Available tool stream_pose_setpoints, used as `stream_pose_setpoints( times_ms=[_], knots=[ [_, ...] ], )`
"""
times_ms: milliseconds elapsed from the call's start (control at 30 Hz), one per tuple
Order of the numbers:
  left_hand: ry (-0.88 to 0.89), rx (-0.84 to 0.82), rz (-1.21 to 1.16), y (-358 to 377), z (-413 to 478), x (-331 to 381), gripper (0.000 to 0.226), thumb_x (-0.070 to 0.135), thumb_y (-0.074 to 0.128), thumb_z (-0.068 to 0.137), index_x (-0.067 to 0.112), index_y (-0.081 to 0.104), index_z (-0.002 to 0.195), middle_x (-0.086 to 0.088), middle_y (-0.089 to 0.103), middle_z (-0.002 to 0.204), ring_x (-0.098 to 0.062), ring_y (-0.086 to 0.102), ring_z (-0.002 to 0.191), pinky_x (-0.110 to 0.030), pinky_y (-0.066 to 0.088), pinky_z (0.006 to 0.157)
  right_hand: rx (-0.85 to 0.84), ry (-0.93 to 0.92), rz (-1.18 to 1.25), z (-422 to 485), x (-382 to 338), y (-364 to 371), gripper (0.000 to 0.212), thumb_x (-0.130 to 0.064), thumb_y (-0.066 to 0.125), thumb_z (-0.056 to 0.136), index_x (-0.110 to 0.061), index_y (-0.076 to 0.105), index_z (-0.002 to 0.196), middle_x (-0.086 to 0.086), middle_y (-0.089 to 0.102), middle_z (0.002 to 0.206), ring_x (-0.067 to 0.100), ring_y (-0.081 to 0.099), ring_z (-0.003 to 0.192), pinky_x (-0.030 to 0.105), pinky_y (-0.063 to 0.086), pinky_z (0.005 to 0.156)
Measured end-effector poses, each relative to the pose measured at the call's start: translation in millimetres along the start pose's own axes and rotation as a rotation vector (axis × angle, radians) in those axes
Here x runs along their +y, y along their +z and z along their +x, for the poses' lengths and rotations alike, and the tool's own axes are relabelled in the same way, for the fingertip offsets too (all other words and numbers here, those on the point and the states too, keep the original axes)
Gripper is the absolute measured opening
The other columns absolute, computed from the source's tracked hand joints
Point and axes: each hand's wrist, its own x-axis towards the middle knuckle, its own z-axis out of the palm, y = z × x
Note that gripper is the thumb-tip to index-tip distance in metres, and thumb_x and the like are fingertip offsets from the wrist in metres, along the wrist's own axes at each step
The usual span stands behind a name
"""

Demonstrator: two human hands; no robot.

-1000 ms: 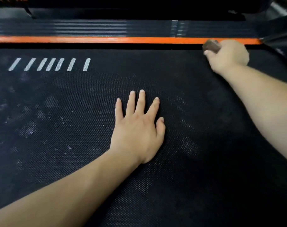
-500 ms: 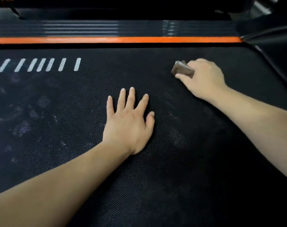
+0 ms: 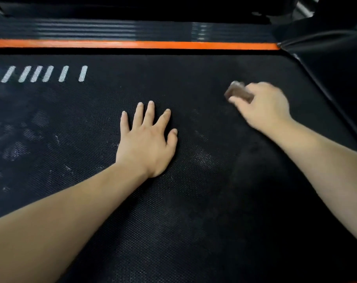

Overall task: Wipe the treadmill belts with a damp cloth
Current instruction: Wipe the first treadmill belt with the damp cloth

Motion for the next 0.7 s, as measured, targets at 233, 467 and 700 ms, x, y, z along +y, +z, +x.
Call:
stream_pose_setpoints(
  times_ms=[233,467,700],
  knots=[
    [-0.003,0.009,-0.003,0.9,0.4,-0.5,0.064,0.058,0.017,0.104,0.036,0.017,0.164,-0.006,0.003,0.174,-0.026,-0.008,0.16,-0.055,-0.006,0.127,-0.074,-0.103,0.1,-58.7,-38.5,-2.8,0.04,-0.057,0.062,0.09,-0.02,0.055,0.078,-0.001,0.052,0.081,0.026,0.054,0.075,0.037,0.042,0.067],
    [0.003,0.012,-0.005,2.7,0.6,-1.3,0.064,0.059,0.018,0.104,0.035,0.018,0.163,-0.007,0.005,0.174,-0.027,-0.006,0.16,-0.056,-0.005,0.127,0.029,0.161,0.038,-49.8,-10.5,-13.4,0.041,-0.057,0.06,0.091,-0.018,0.058,0.081,0.008,0.058,0.088,0.037,0.06,0.086,0.04,0.043,0.072],
    [0.008,0.018,-0.001,3.1,1.4,-2.1,0.064,0.058,0.018,0.104,0.034,0.018,0.163,-0.008,0.005,0.174,-0.028,-0.005,0.16,-0.057,-0.004,0.126,-0.079,-0.152,0.186,-134.4,-45.8,-22.4,0.04,-0.053,0.068,0.085,-0.024,0.048,0.068,-0.009,0.042,0.071,0.016,0.044,0.065,0.029,0.029,0.065]
  ],
)
